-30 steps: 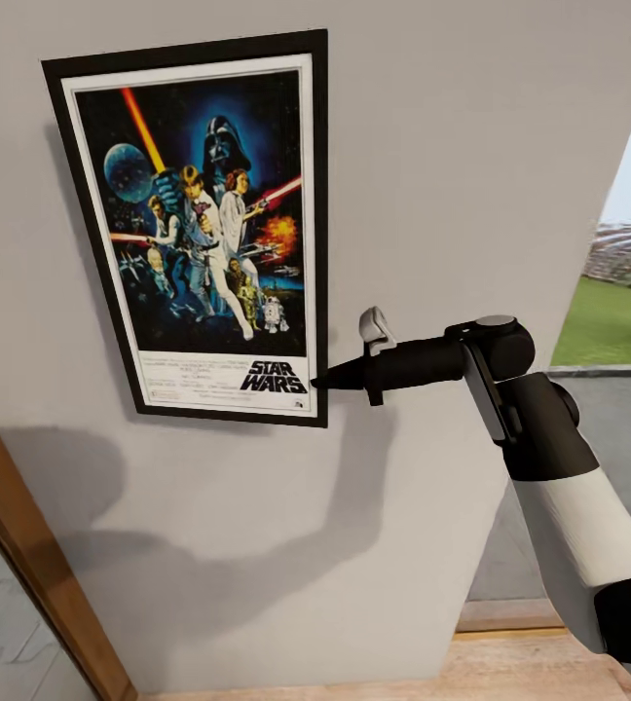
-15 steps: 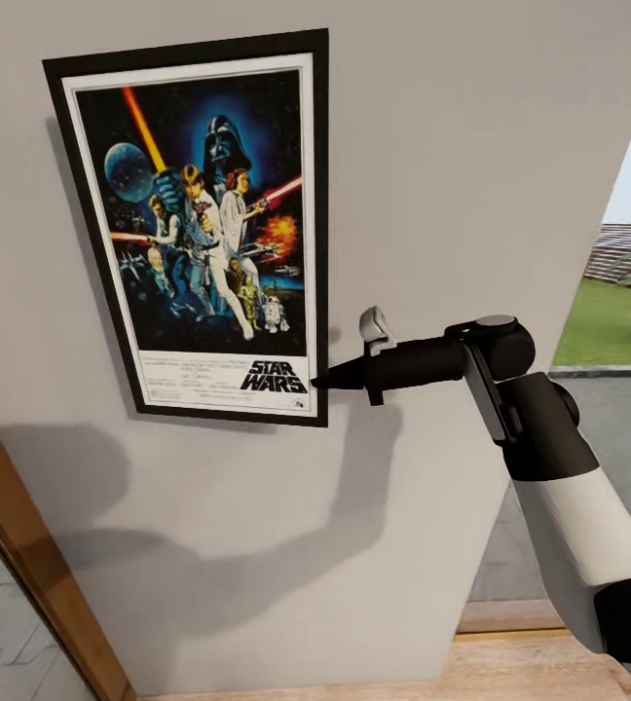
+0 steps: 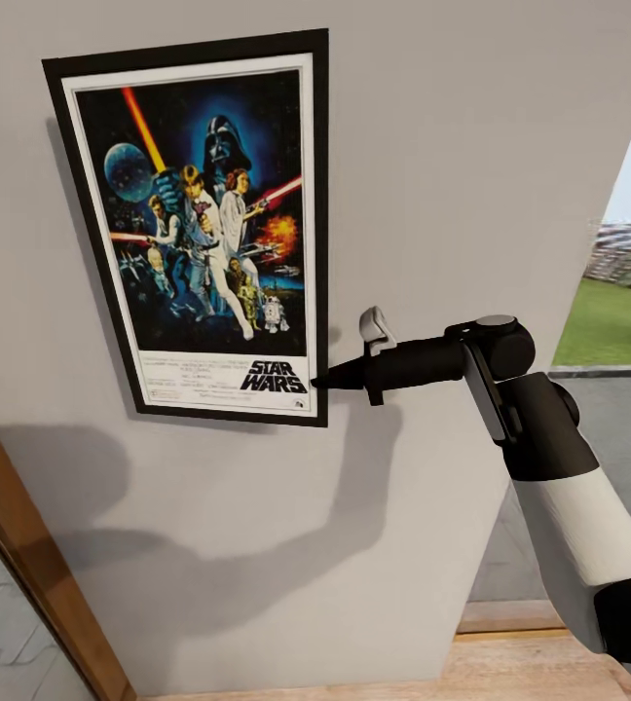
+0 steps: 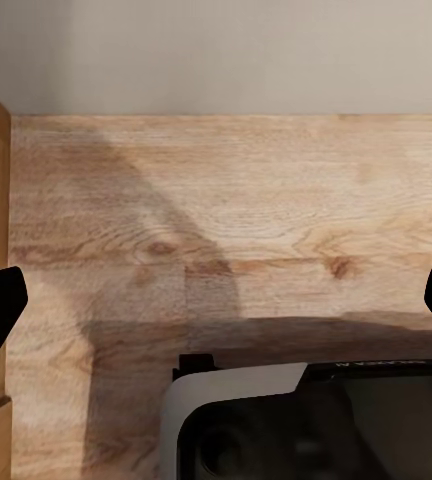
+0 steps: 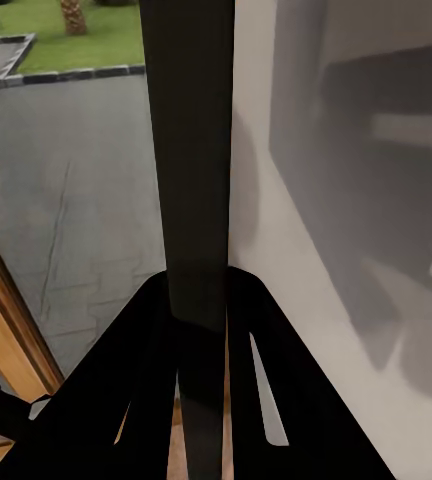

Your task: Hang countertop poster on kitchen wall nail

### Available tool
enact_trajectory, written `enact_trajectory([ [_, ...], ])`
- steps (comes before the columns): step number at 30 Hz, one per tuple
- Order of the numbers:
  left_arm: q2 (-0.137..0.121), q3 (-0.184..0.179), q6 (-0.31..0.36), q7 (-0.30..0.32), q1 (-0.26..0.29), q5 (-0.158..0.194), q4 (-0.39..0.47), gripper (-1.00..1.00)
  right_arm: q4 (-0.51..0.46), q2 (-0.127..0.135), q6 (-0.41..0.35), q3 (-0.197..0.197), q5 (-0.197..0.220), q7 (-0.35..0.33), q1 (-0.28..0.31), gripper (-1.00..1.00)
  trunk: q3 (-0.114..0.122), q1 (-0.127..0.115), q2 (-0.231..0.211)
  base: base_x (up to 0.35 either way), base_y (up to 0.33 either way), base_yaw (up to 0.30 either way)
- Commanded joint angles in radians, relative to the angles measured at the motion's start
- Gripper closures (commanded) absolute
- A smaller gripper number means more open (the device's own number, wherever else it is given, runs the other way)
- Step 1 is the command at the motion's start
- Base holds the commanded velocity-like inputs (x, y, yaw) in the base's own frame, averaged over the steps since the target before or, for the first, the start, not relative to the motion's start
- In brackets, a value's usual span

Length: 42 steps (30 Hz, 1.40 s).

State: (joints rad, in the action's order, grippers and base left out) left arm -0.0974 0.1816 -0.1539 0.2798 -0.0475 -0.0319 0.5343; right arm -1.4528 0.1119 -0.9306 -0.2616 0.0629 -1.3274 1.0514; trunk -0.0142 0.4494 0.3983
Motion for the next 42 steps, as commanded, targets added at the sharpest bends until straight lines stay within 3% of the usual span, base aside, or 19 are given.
enact_trajectory([
  [1,0.001,0.006,-0.001,0.007,0.0,-0.003,0.001,-1.0,0.0,0.001,-0.013,-0.001,0.009,0.0,0.001,1.0,-0.001,0.001,0.002,0.063,0.0,0.0],
  [11,0.001,0.006,-0.001,0.007,0.0,-0.003,0.001,-1.0,0.0,0.0,-0.013,-0.001,0.009,0.0,0.001,1.0,-0.001,0.001,0.002,0.14,0.0,0.0],
  [42,0.001,0.006,-0.001,0.007,0.0,-0.003,0.001,-1.0,0.0,0.001,-0.013,-0.002,0.009,0.0,0.001,1.0,-0.001,0.001,0.002,0.004,0.0,0.0],
])
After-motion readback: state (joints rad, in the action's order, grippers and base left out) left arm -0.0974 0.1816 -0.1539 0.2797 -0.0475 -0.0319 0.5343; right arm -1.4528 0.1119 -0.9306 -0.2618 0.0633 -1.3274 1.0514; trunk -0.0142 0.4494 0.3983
